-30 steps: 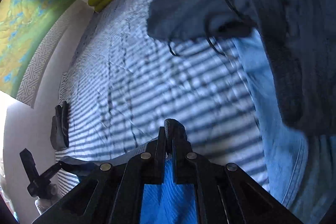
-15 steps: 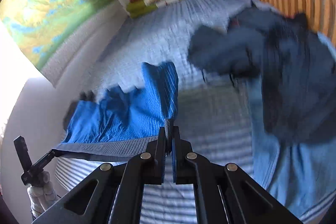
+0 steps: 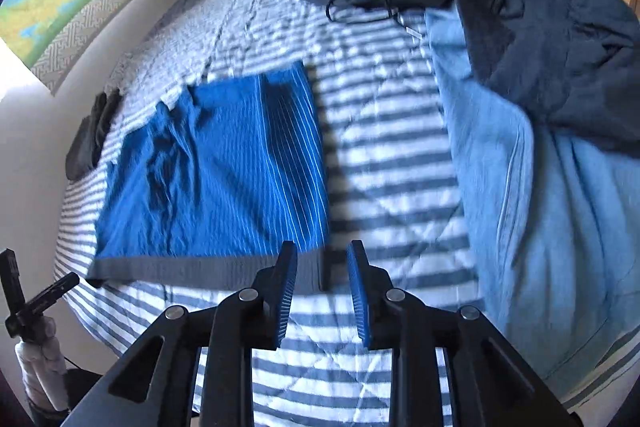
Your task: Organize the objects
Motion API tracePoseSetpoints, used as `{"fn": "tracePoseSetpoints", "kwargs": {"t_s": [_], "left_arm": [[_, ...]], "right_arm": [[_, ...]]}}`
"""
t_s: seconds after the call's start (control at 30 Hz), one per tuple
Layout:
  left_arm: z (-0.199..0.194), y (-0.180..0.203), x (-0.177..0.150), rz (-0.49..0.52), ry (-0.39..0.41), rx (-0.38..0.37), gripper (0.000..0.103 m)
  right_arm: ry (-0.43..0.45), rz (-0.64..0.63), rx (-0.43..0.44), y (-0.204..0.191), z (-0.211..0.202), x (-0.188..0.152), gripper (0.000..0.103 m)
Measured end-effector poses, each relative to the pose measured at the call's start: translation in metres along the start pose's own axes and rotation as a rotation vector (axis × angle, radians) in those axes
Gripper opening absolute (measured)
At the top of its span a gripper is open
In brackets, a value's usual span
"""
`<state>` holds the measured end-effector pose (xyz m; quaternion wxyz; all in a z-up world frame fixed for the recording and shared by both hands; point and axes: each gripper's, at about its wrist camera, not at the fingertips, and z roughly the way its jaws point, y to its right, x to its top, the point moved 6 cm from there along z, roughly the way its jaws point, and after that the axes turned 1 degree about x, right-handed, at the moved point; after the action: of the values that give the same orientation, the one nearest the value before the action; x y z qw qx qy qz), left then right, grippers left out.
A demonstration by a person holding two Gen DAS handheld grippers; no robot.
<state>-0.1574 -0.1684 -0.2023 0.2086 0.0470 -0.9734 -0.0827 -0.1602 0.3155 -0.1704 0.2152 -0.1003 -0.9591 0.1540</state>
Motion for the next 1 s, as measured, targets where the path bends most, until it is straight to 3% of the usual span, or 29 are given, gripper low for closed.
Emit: {"fn": "tracePoseSetpoints", "kwargs": {"t_s": [0.2, 0.37, 0.57, 0.63, 0.73, 1.0], "left_arm": [[0.025, 0.011, 0.081, -0.013, 0.052, -0.023, 0.042], [0.066, 0.02, 0.121, -0.045, 0.056, -0.03, 0.042], [0.118, 0.022, 0.137, -0.048, 0.005, -0.005, 0.041], [0.126, 0.019, 0.138, -0.045, 0.01, 0.022, 0.022], [0.123, 0.016, 0.139, -0.057, 0.018, -0.003, 0.004], [0.118, 0.009, 0.143, -0.093, 0.039, -0.027, 0.003]], "right_arm": [[0.027, 0.014, 0.004, -0.008, 0.016, 0.036, 0.026], [0.009, 0.054, 0.012, -0.006, 0.042, 0.055, 0.026], [0.005, 0.094, 0.021, 0.002, 0.058, 0.079, 0.026], [0.008, 0.108, 0.033, 0.004, 0.062, 0.087, 0.026], [0.012, 0.129, 0.064, 0.006, 0.065, 0.099, 0.026], [0.002, 0.083, 0.044, -0.007, 0.088, 0.121, 0.026]]}}
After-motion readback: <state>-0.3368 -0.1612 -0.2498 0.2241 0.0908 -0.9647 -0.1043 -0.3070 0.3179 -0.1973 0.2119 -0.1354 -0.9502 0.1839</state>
